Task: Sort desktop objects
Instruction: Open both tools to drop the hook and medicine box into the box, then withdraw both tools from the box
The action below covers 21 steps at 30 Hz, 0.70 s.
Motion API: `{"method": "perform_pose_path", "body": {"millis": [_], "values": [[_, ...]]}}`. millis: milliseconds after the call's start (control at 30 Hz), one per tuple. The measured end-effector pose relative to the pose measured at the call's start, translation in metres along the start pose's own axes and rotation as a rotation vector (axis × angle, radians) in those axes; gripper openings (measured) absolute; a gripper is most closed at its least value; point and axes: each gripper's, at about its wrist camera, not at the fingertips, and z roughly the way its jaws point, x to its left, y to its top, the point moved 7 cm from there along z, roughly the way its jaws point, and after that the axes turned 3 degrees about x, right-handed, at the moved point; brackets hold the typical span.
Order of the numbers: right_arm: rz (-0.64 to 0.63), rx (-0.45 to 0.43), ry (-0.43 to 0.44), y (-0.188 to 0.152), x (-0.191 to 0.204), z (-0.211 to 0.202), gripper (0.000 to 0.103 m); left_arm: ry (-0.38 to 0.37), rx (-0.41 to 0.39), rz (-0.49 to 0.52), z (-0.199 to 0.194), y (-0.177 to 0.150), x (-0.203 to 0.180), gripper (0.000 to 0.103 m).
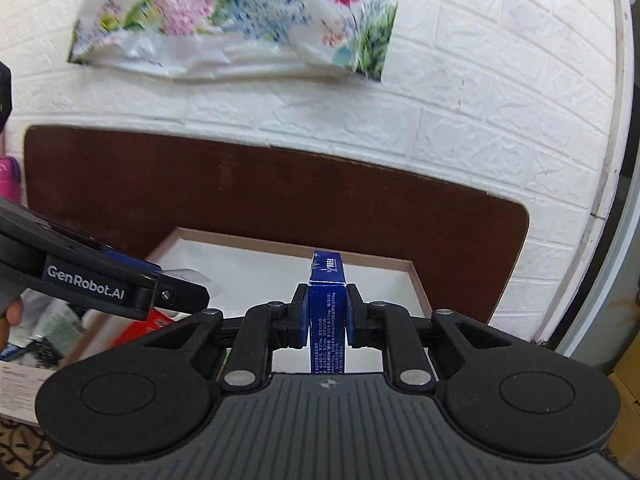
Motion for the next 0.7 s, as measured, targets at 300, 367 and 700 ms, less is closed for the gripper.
{"method": "perform_pose_path", "body": {"millis": [300, 367, 700], "values": [[-0.046, 0.107, -0.040, -0.006, -0.010, 0.059, 0.020, 0.004, 0.036, 0.001, 0.043, 0.012, 0.005, 0.070], [-0.053, 0.119, -0.051, -0.006, -0.011, 0.065, 0.021, 0.016, 0.034, -0.008, 0.046, 0.012, 0.007, 0.076], [-0.073, 0.065, -0.122, -0.009, -0.014, 0.055, 0.095, -0.035, 0.033, -0.094, 0.043, 0.010, 0.018, 0.103]]}}
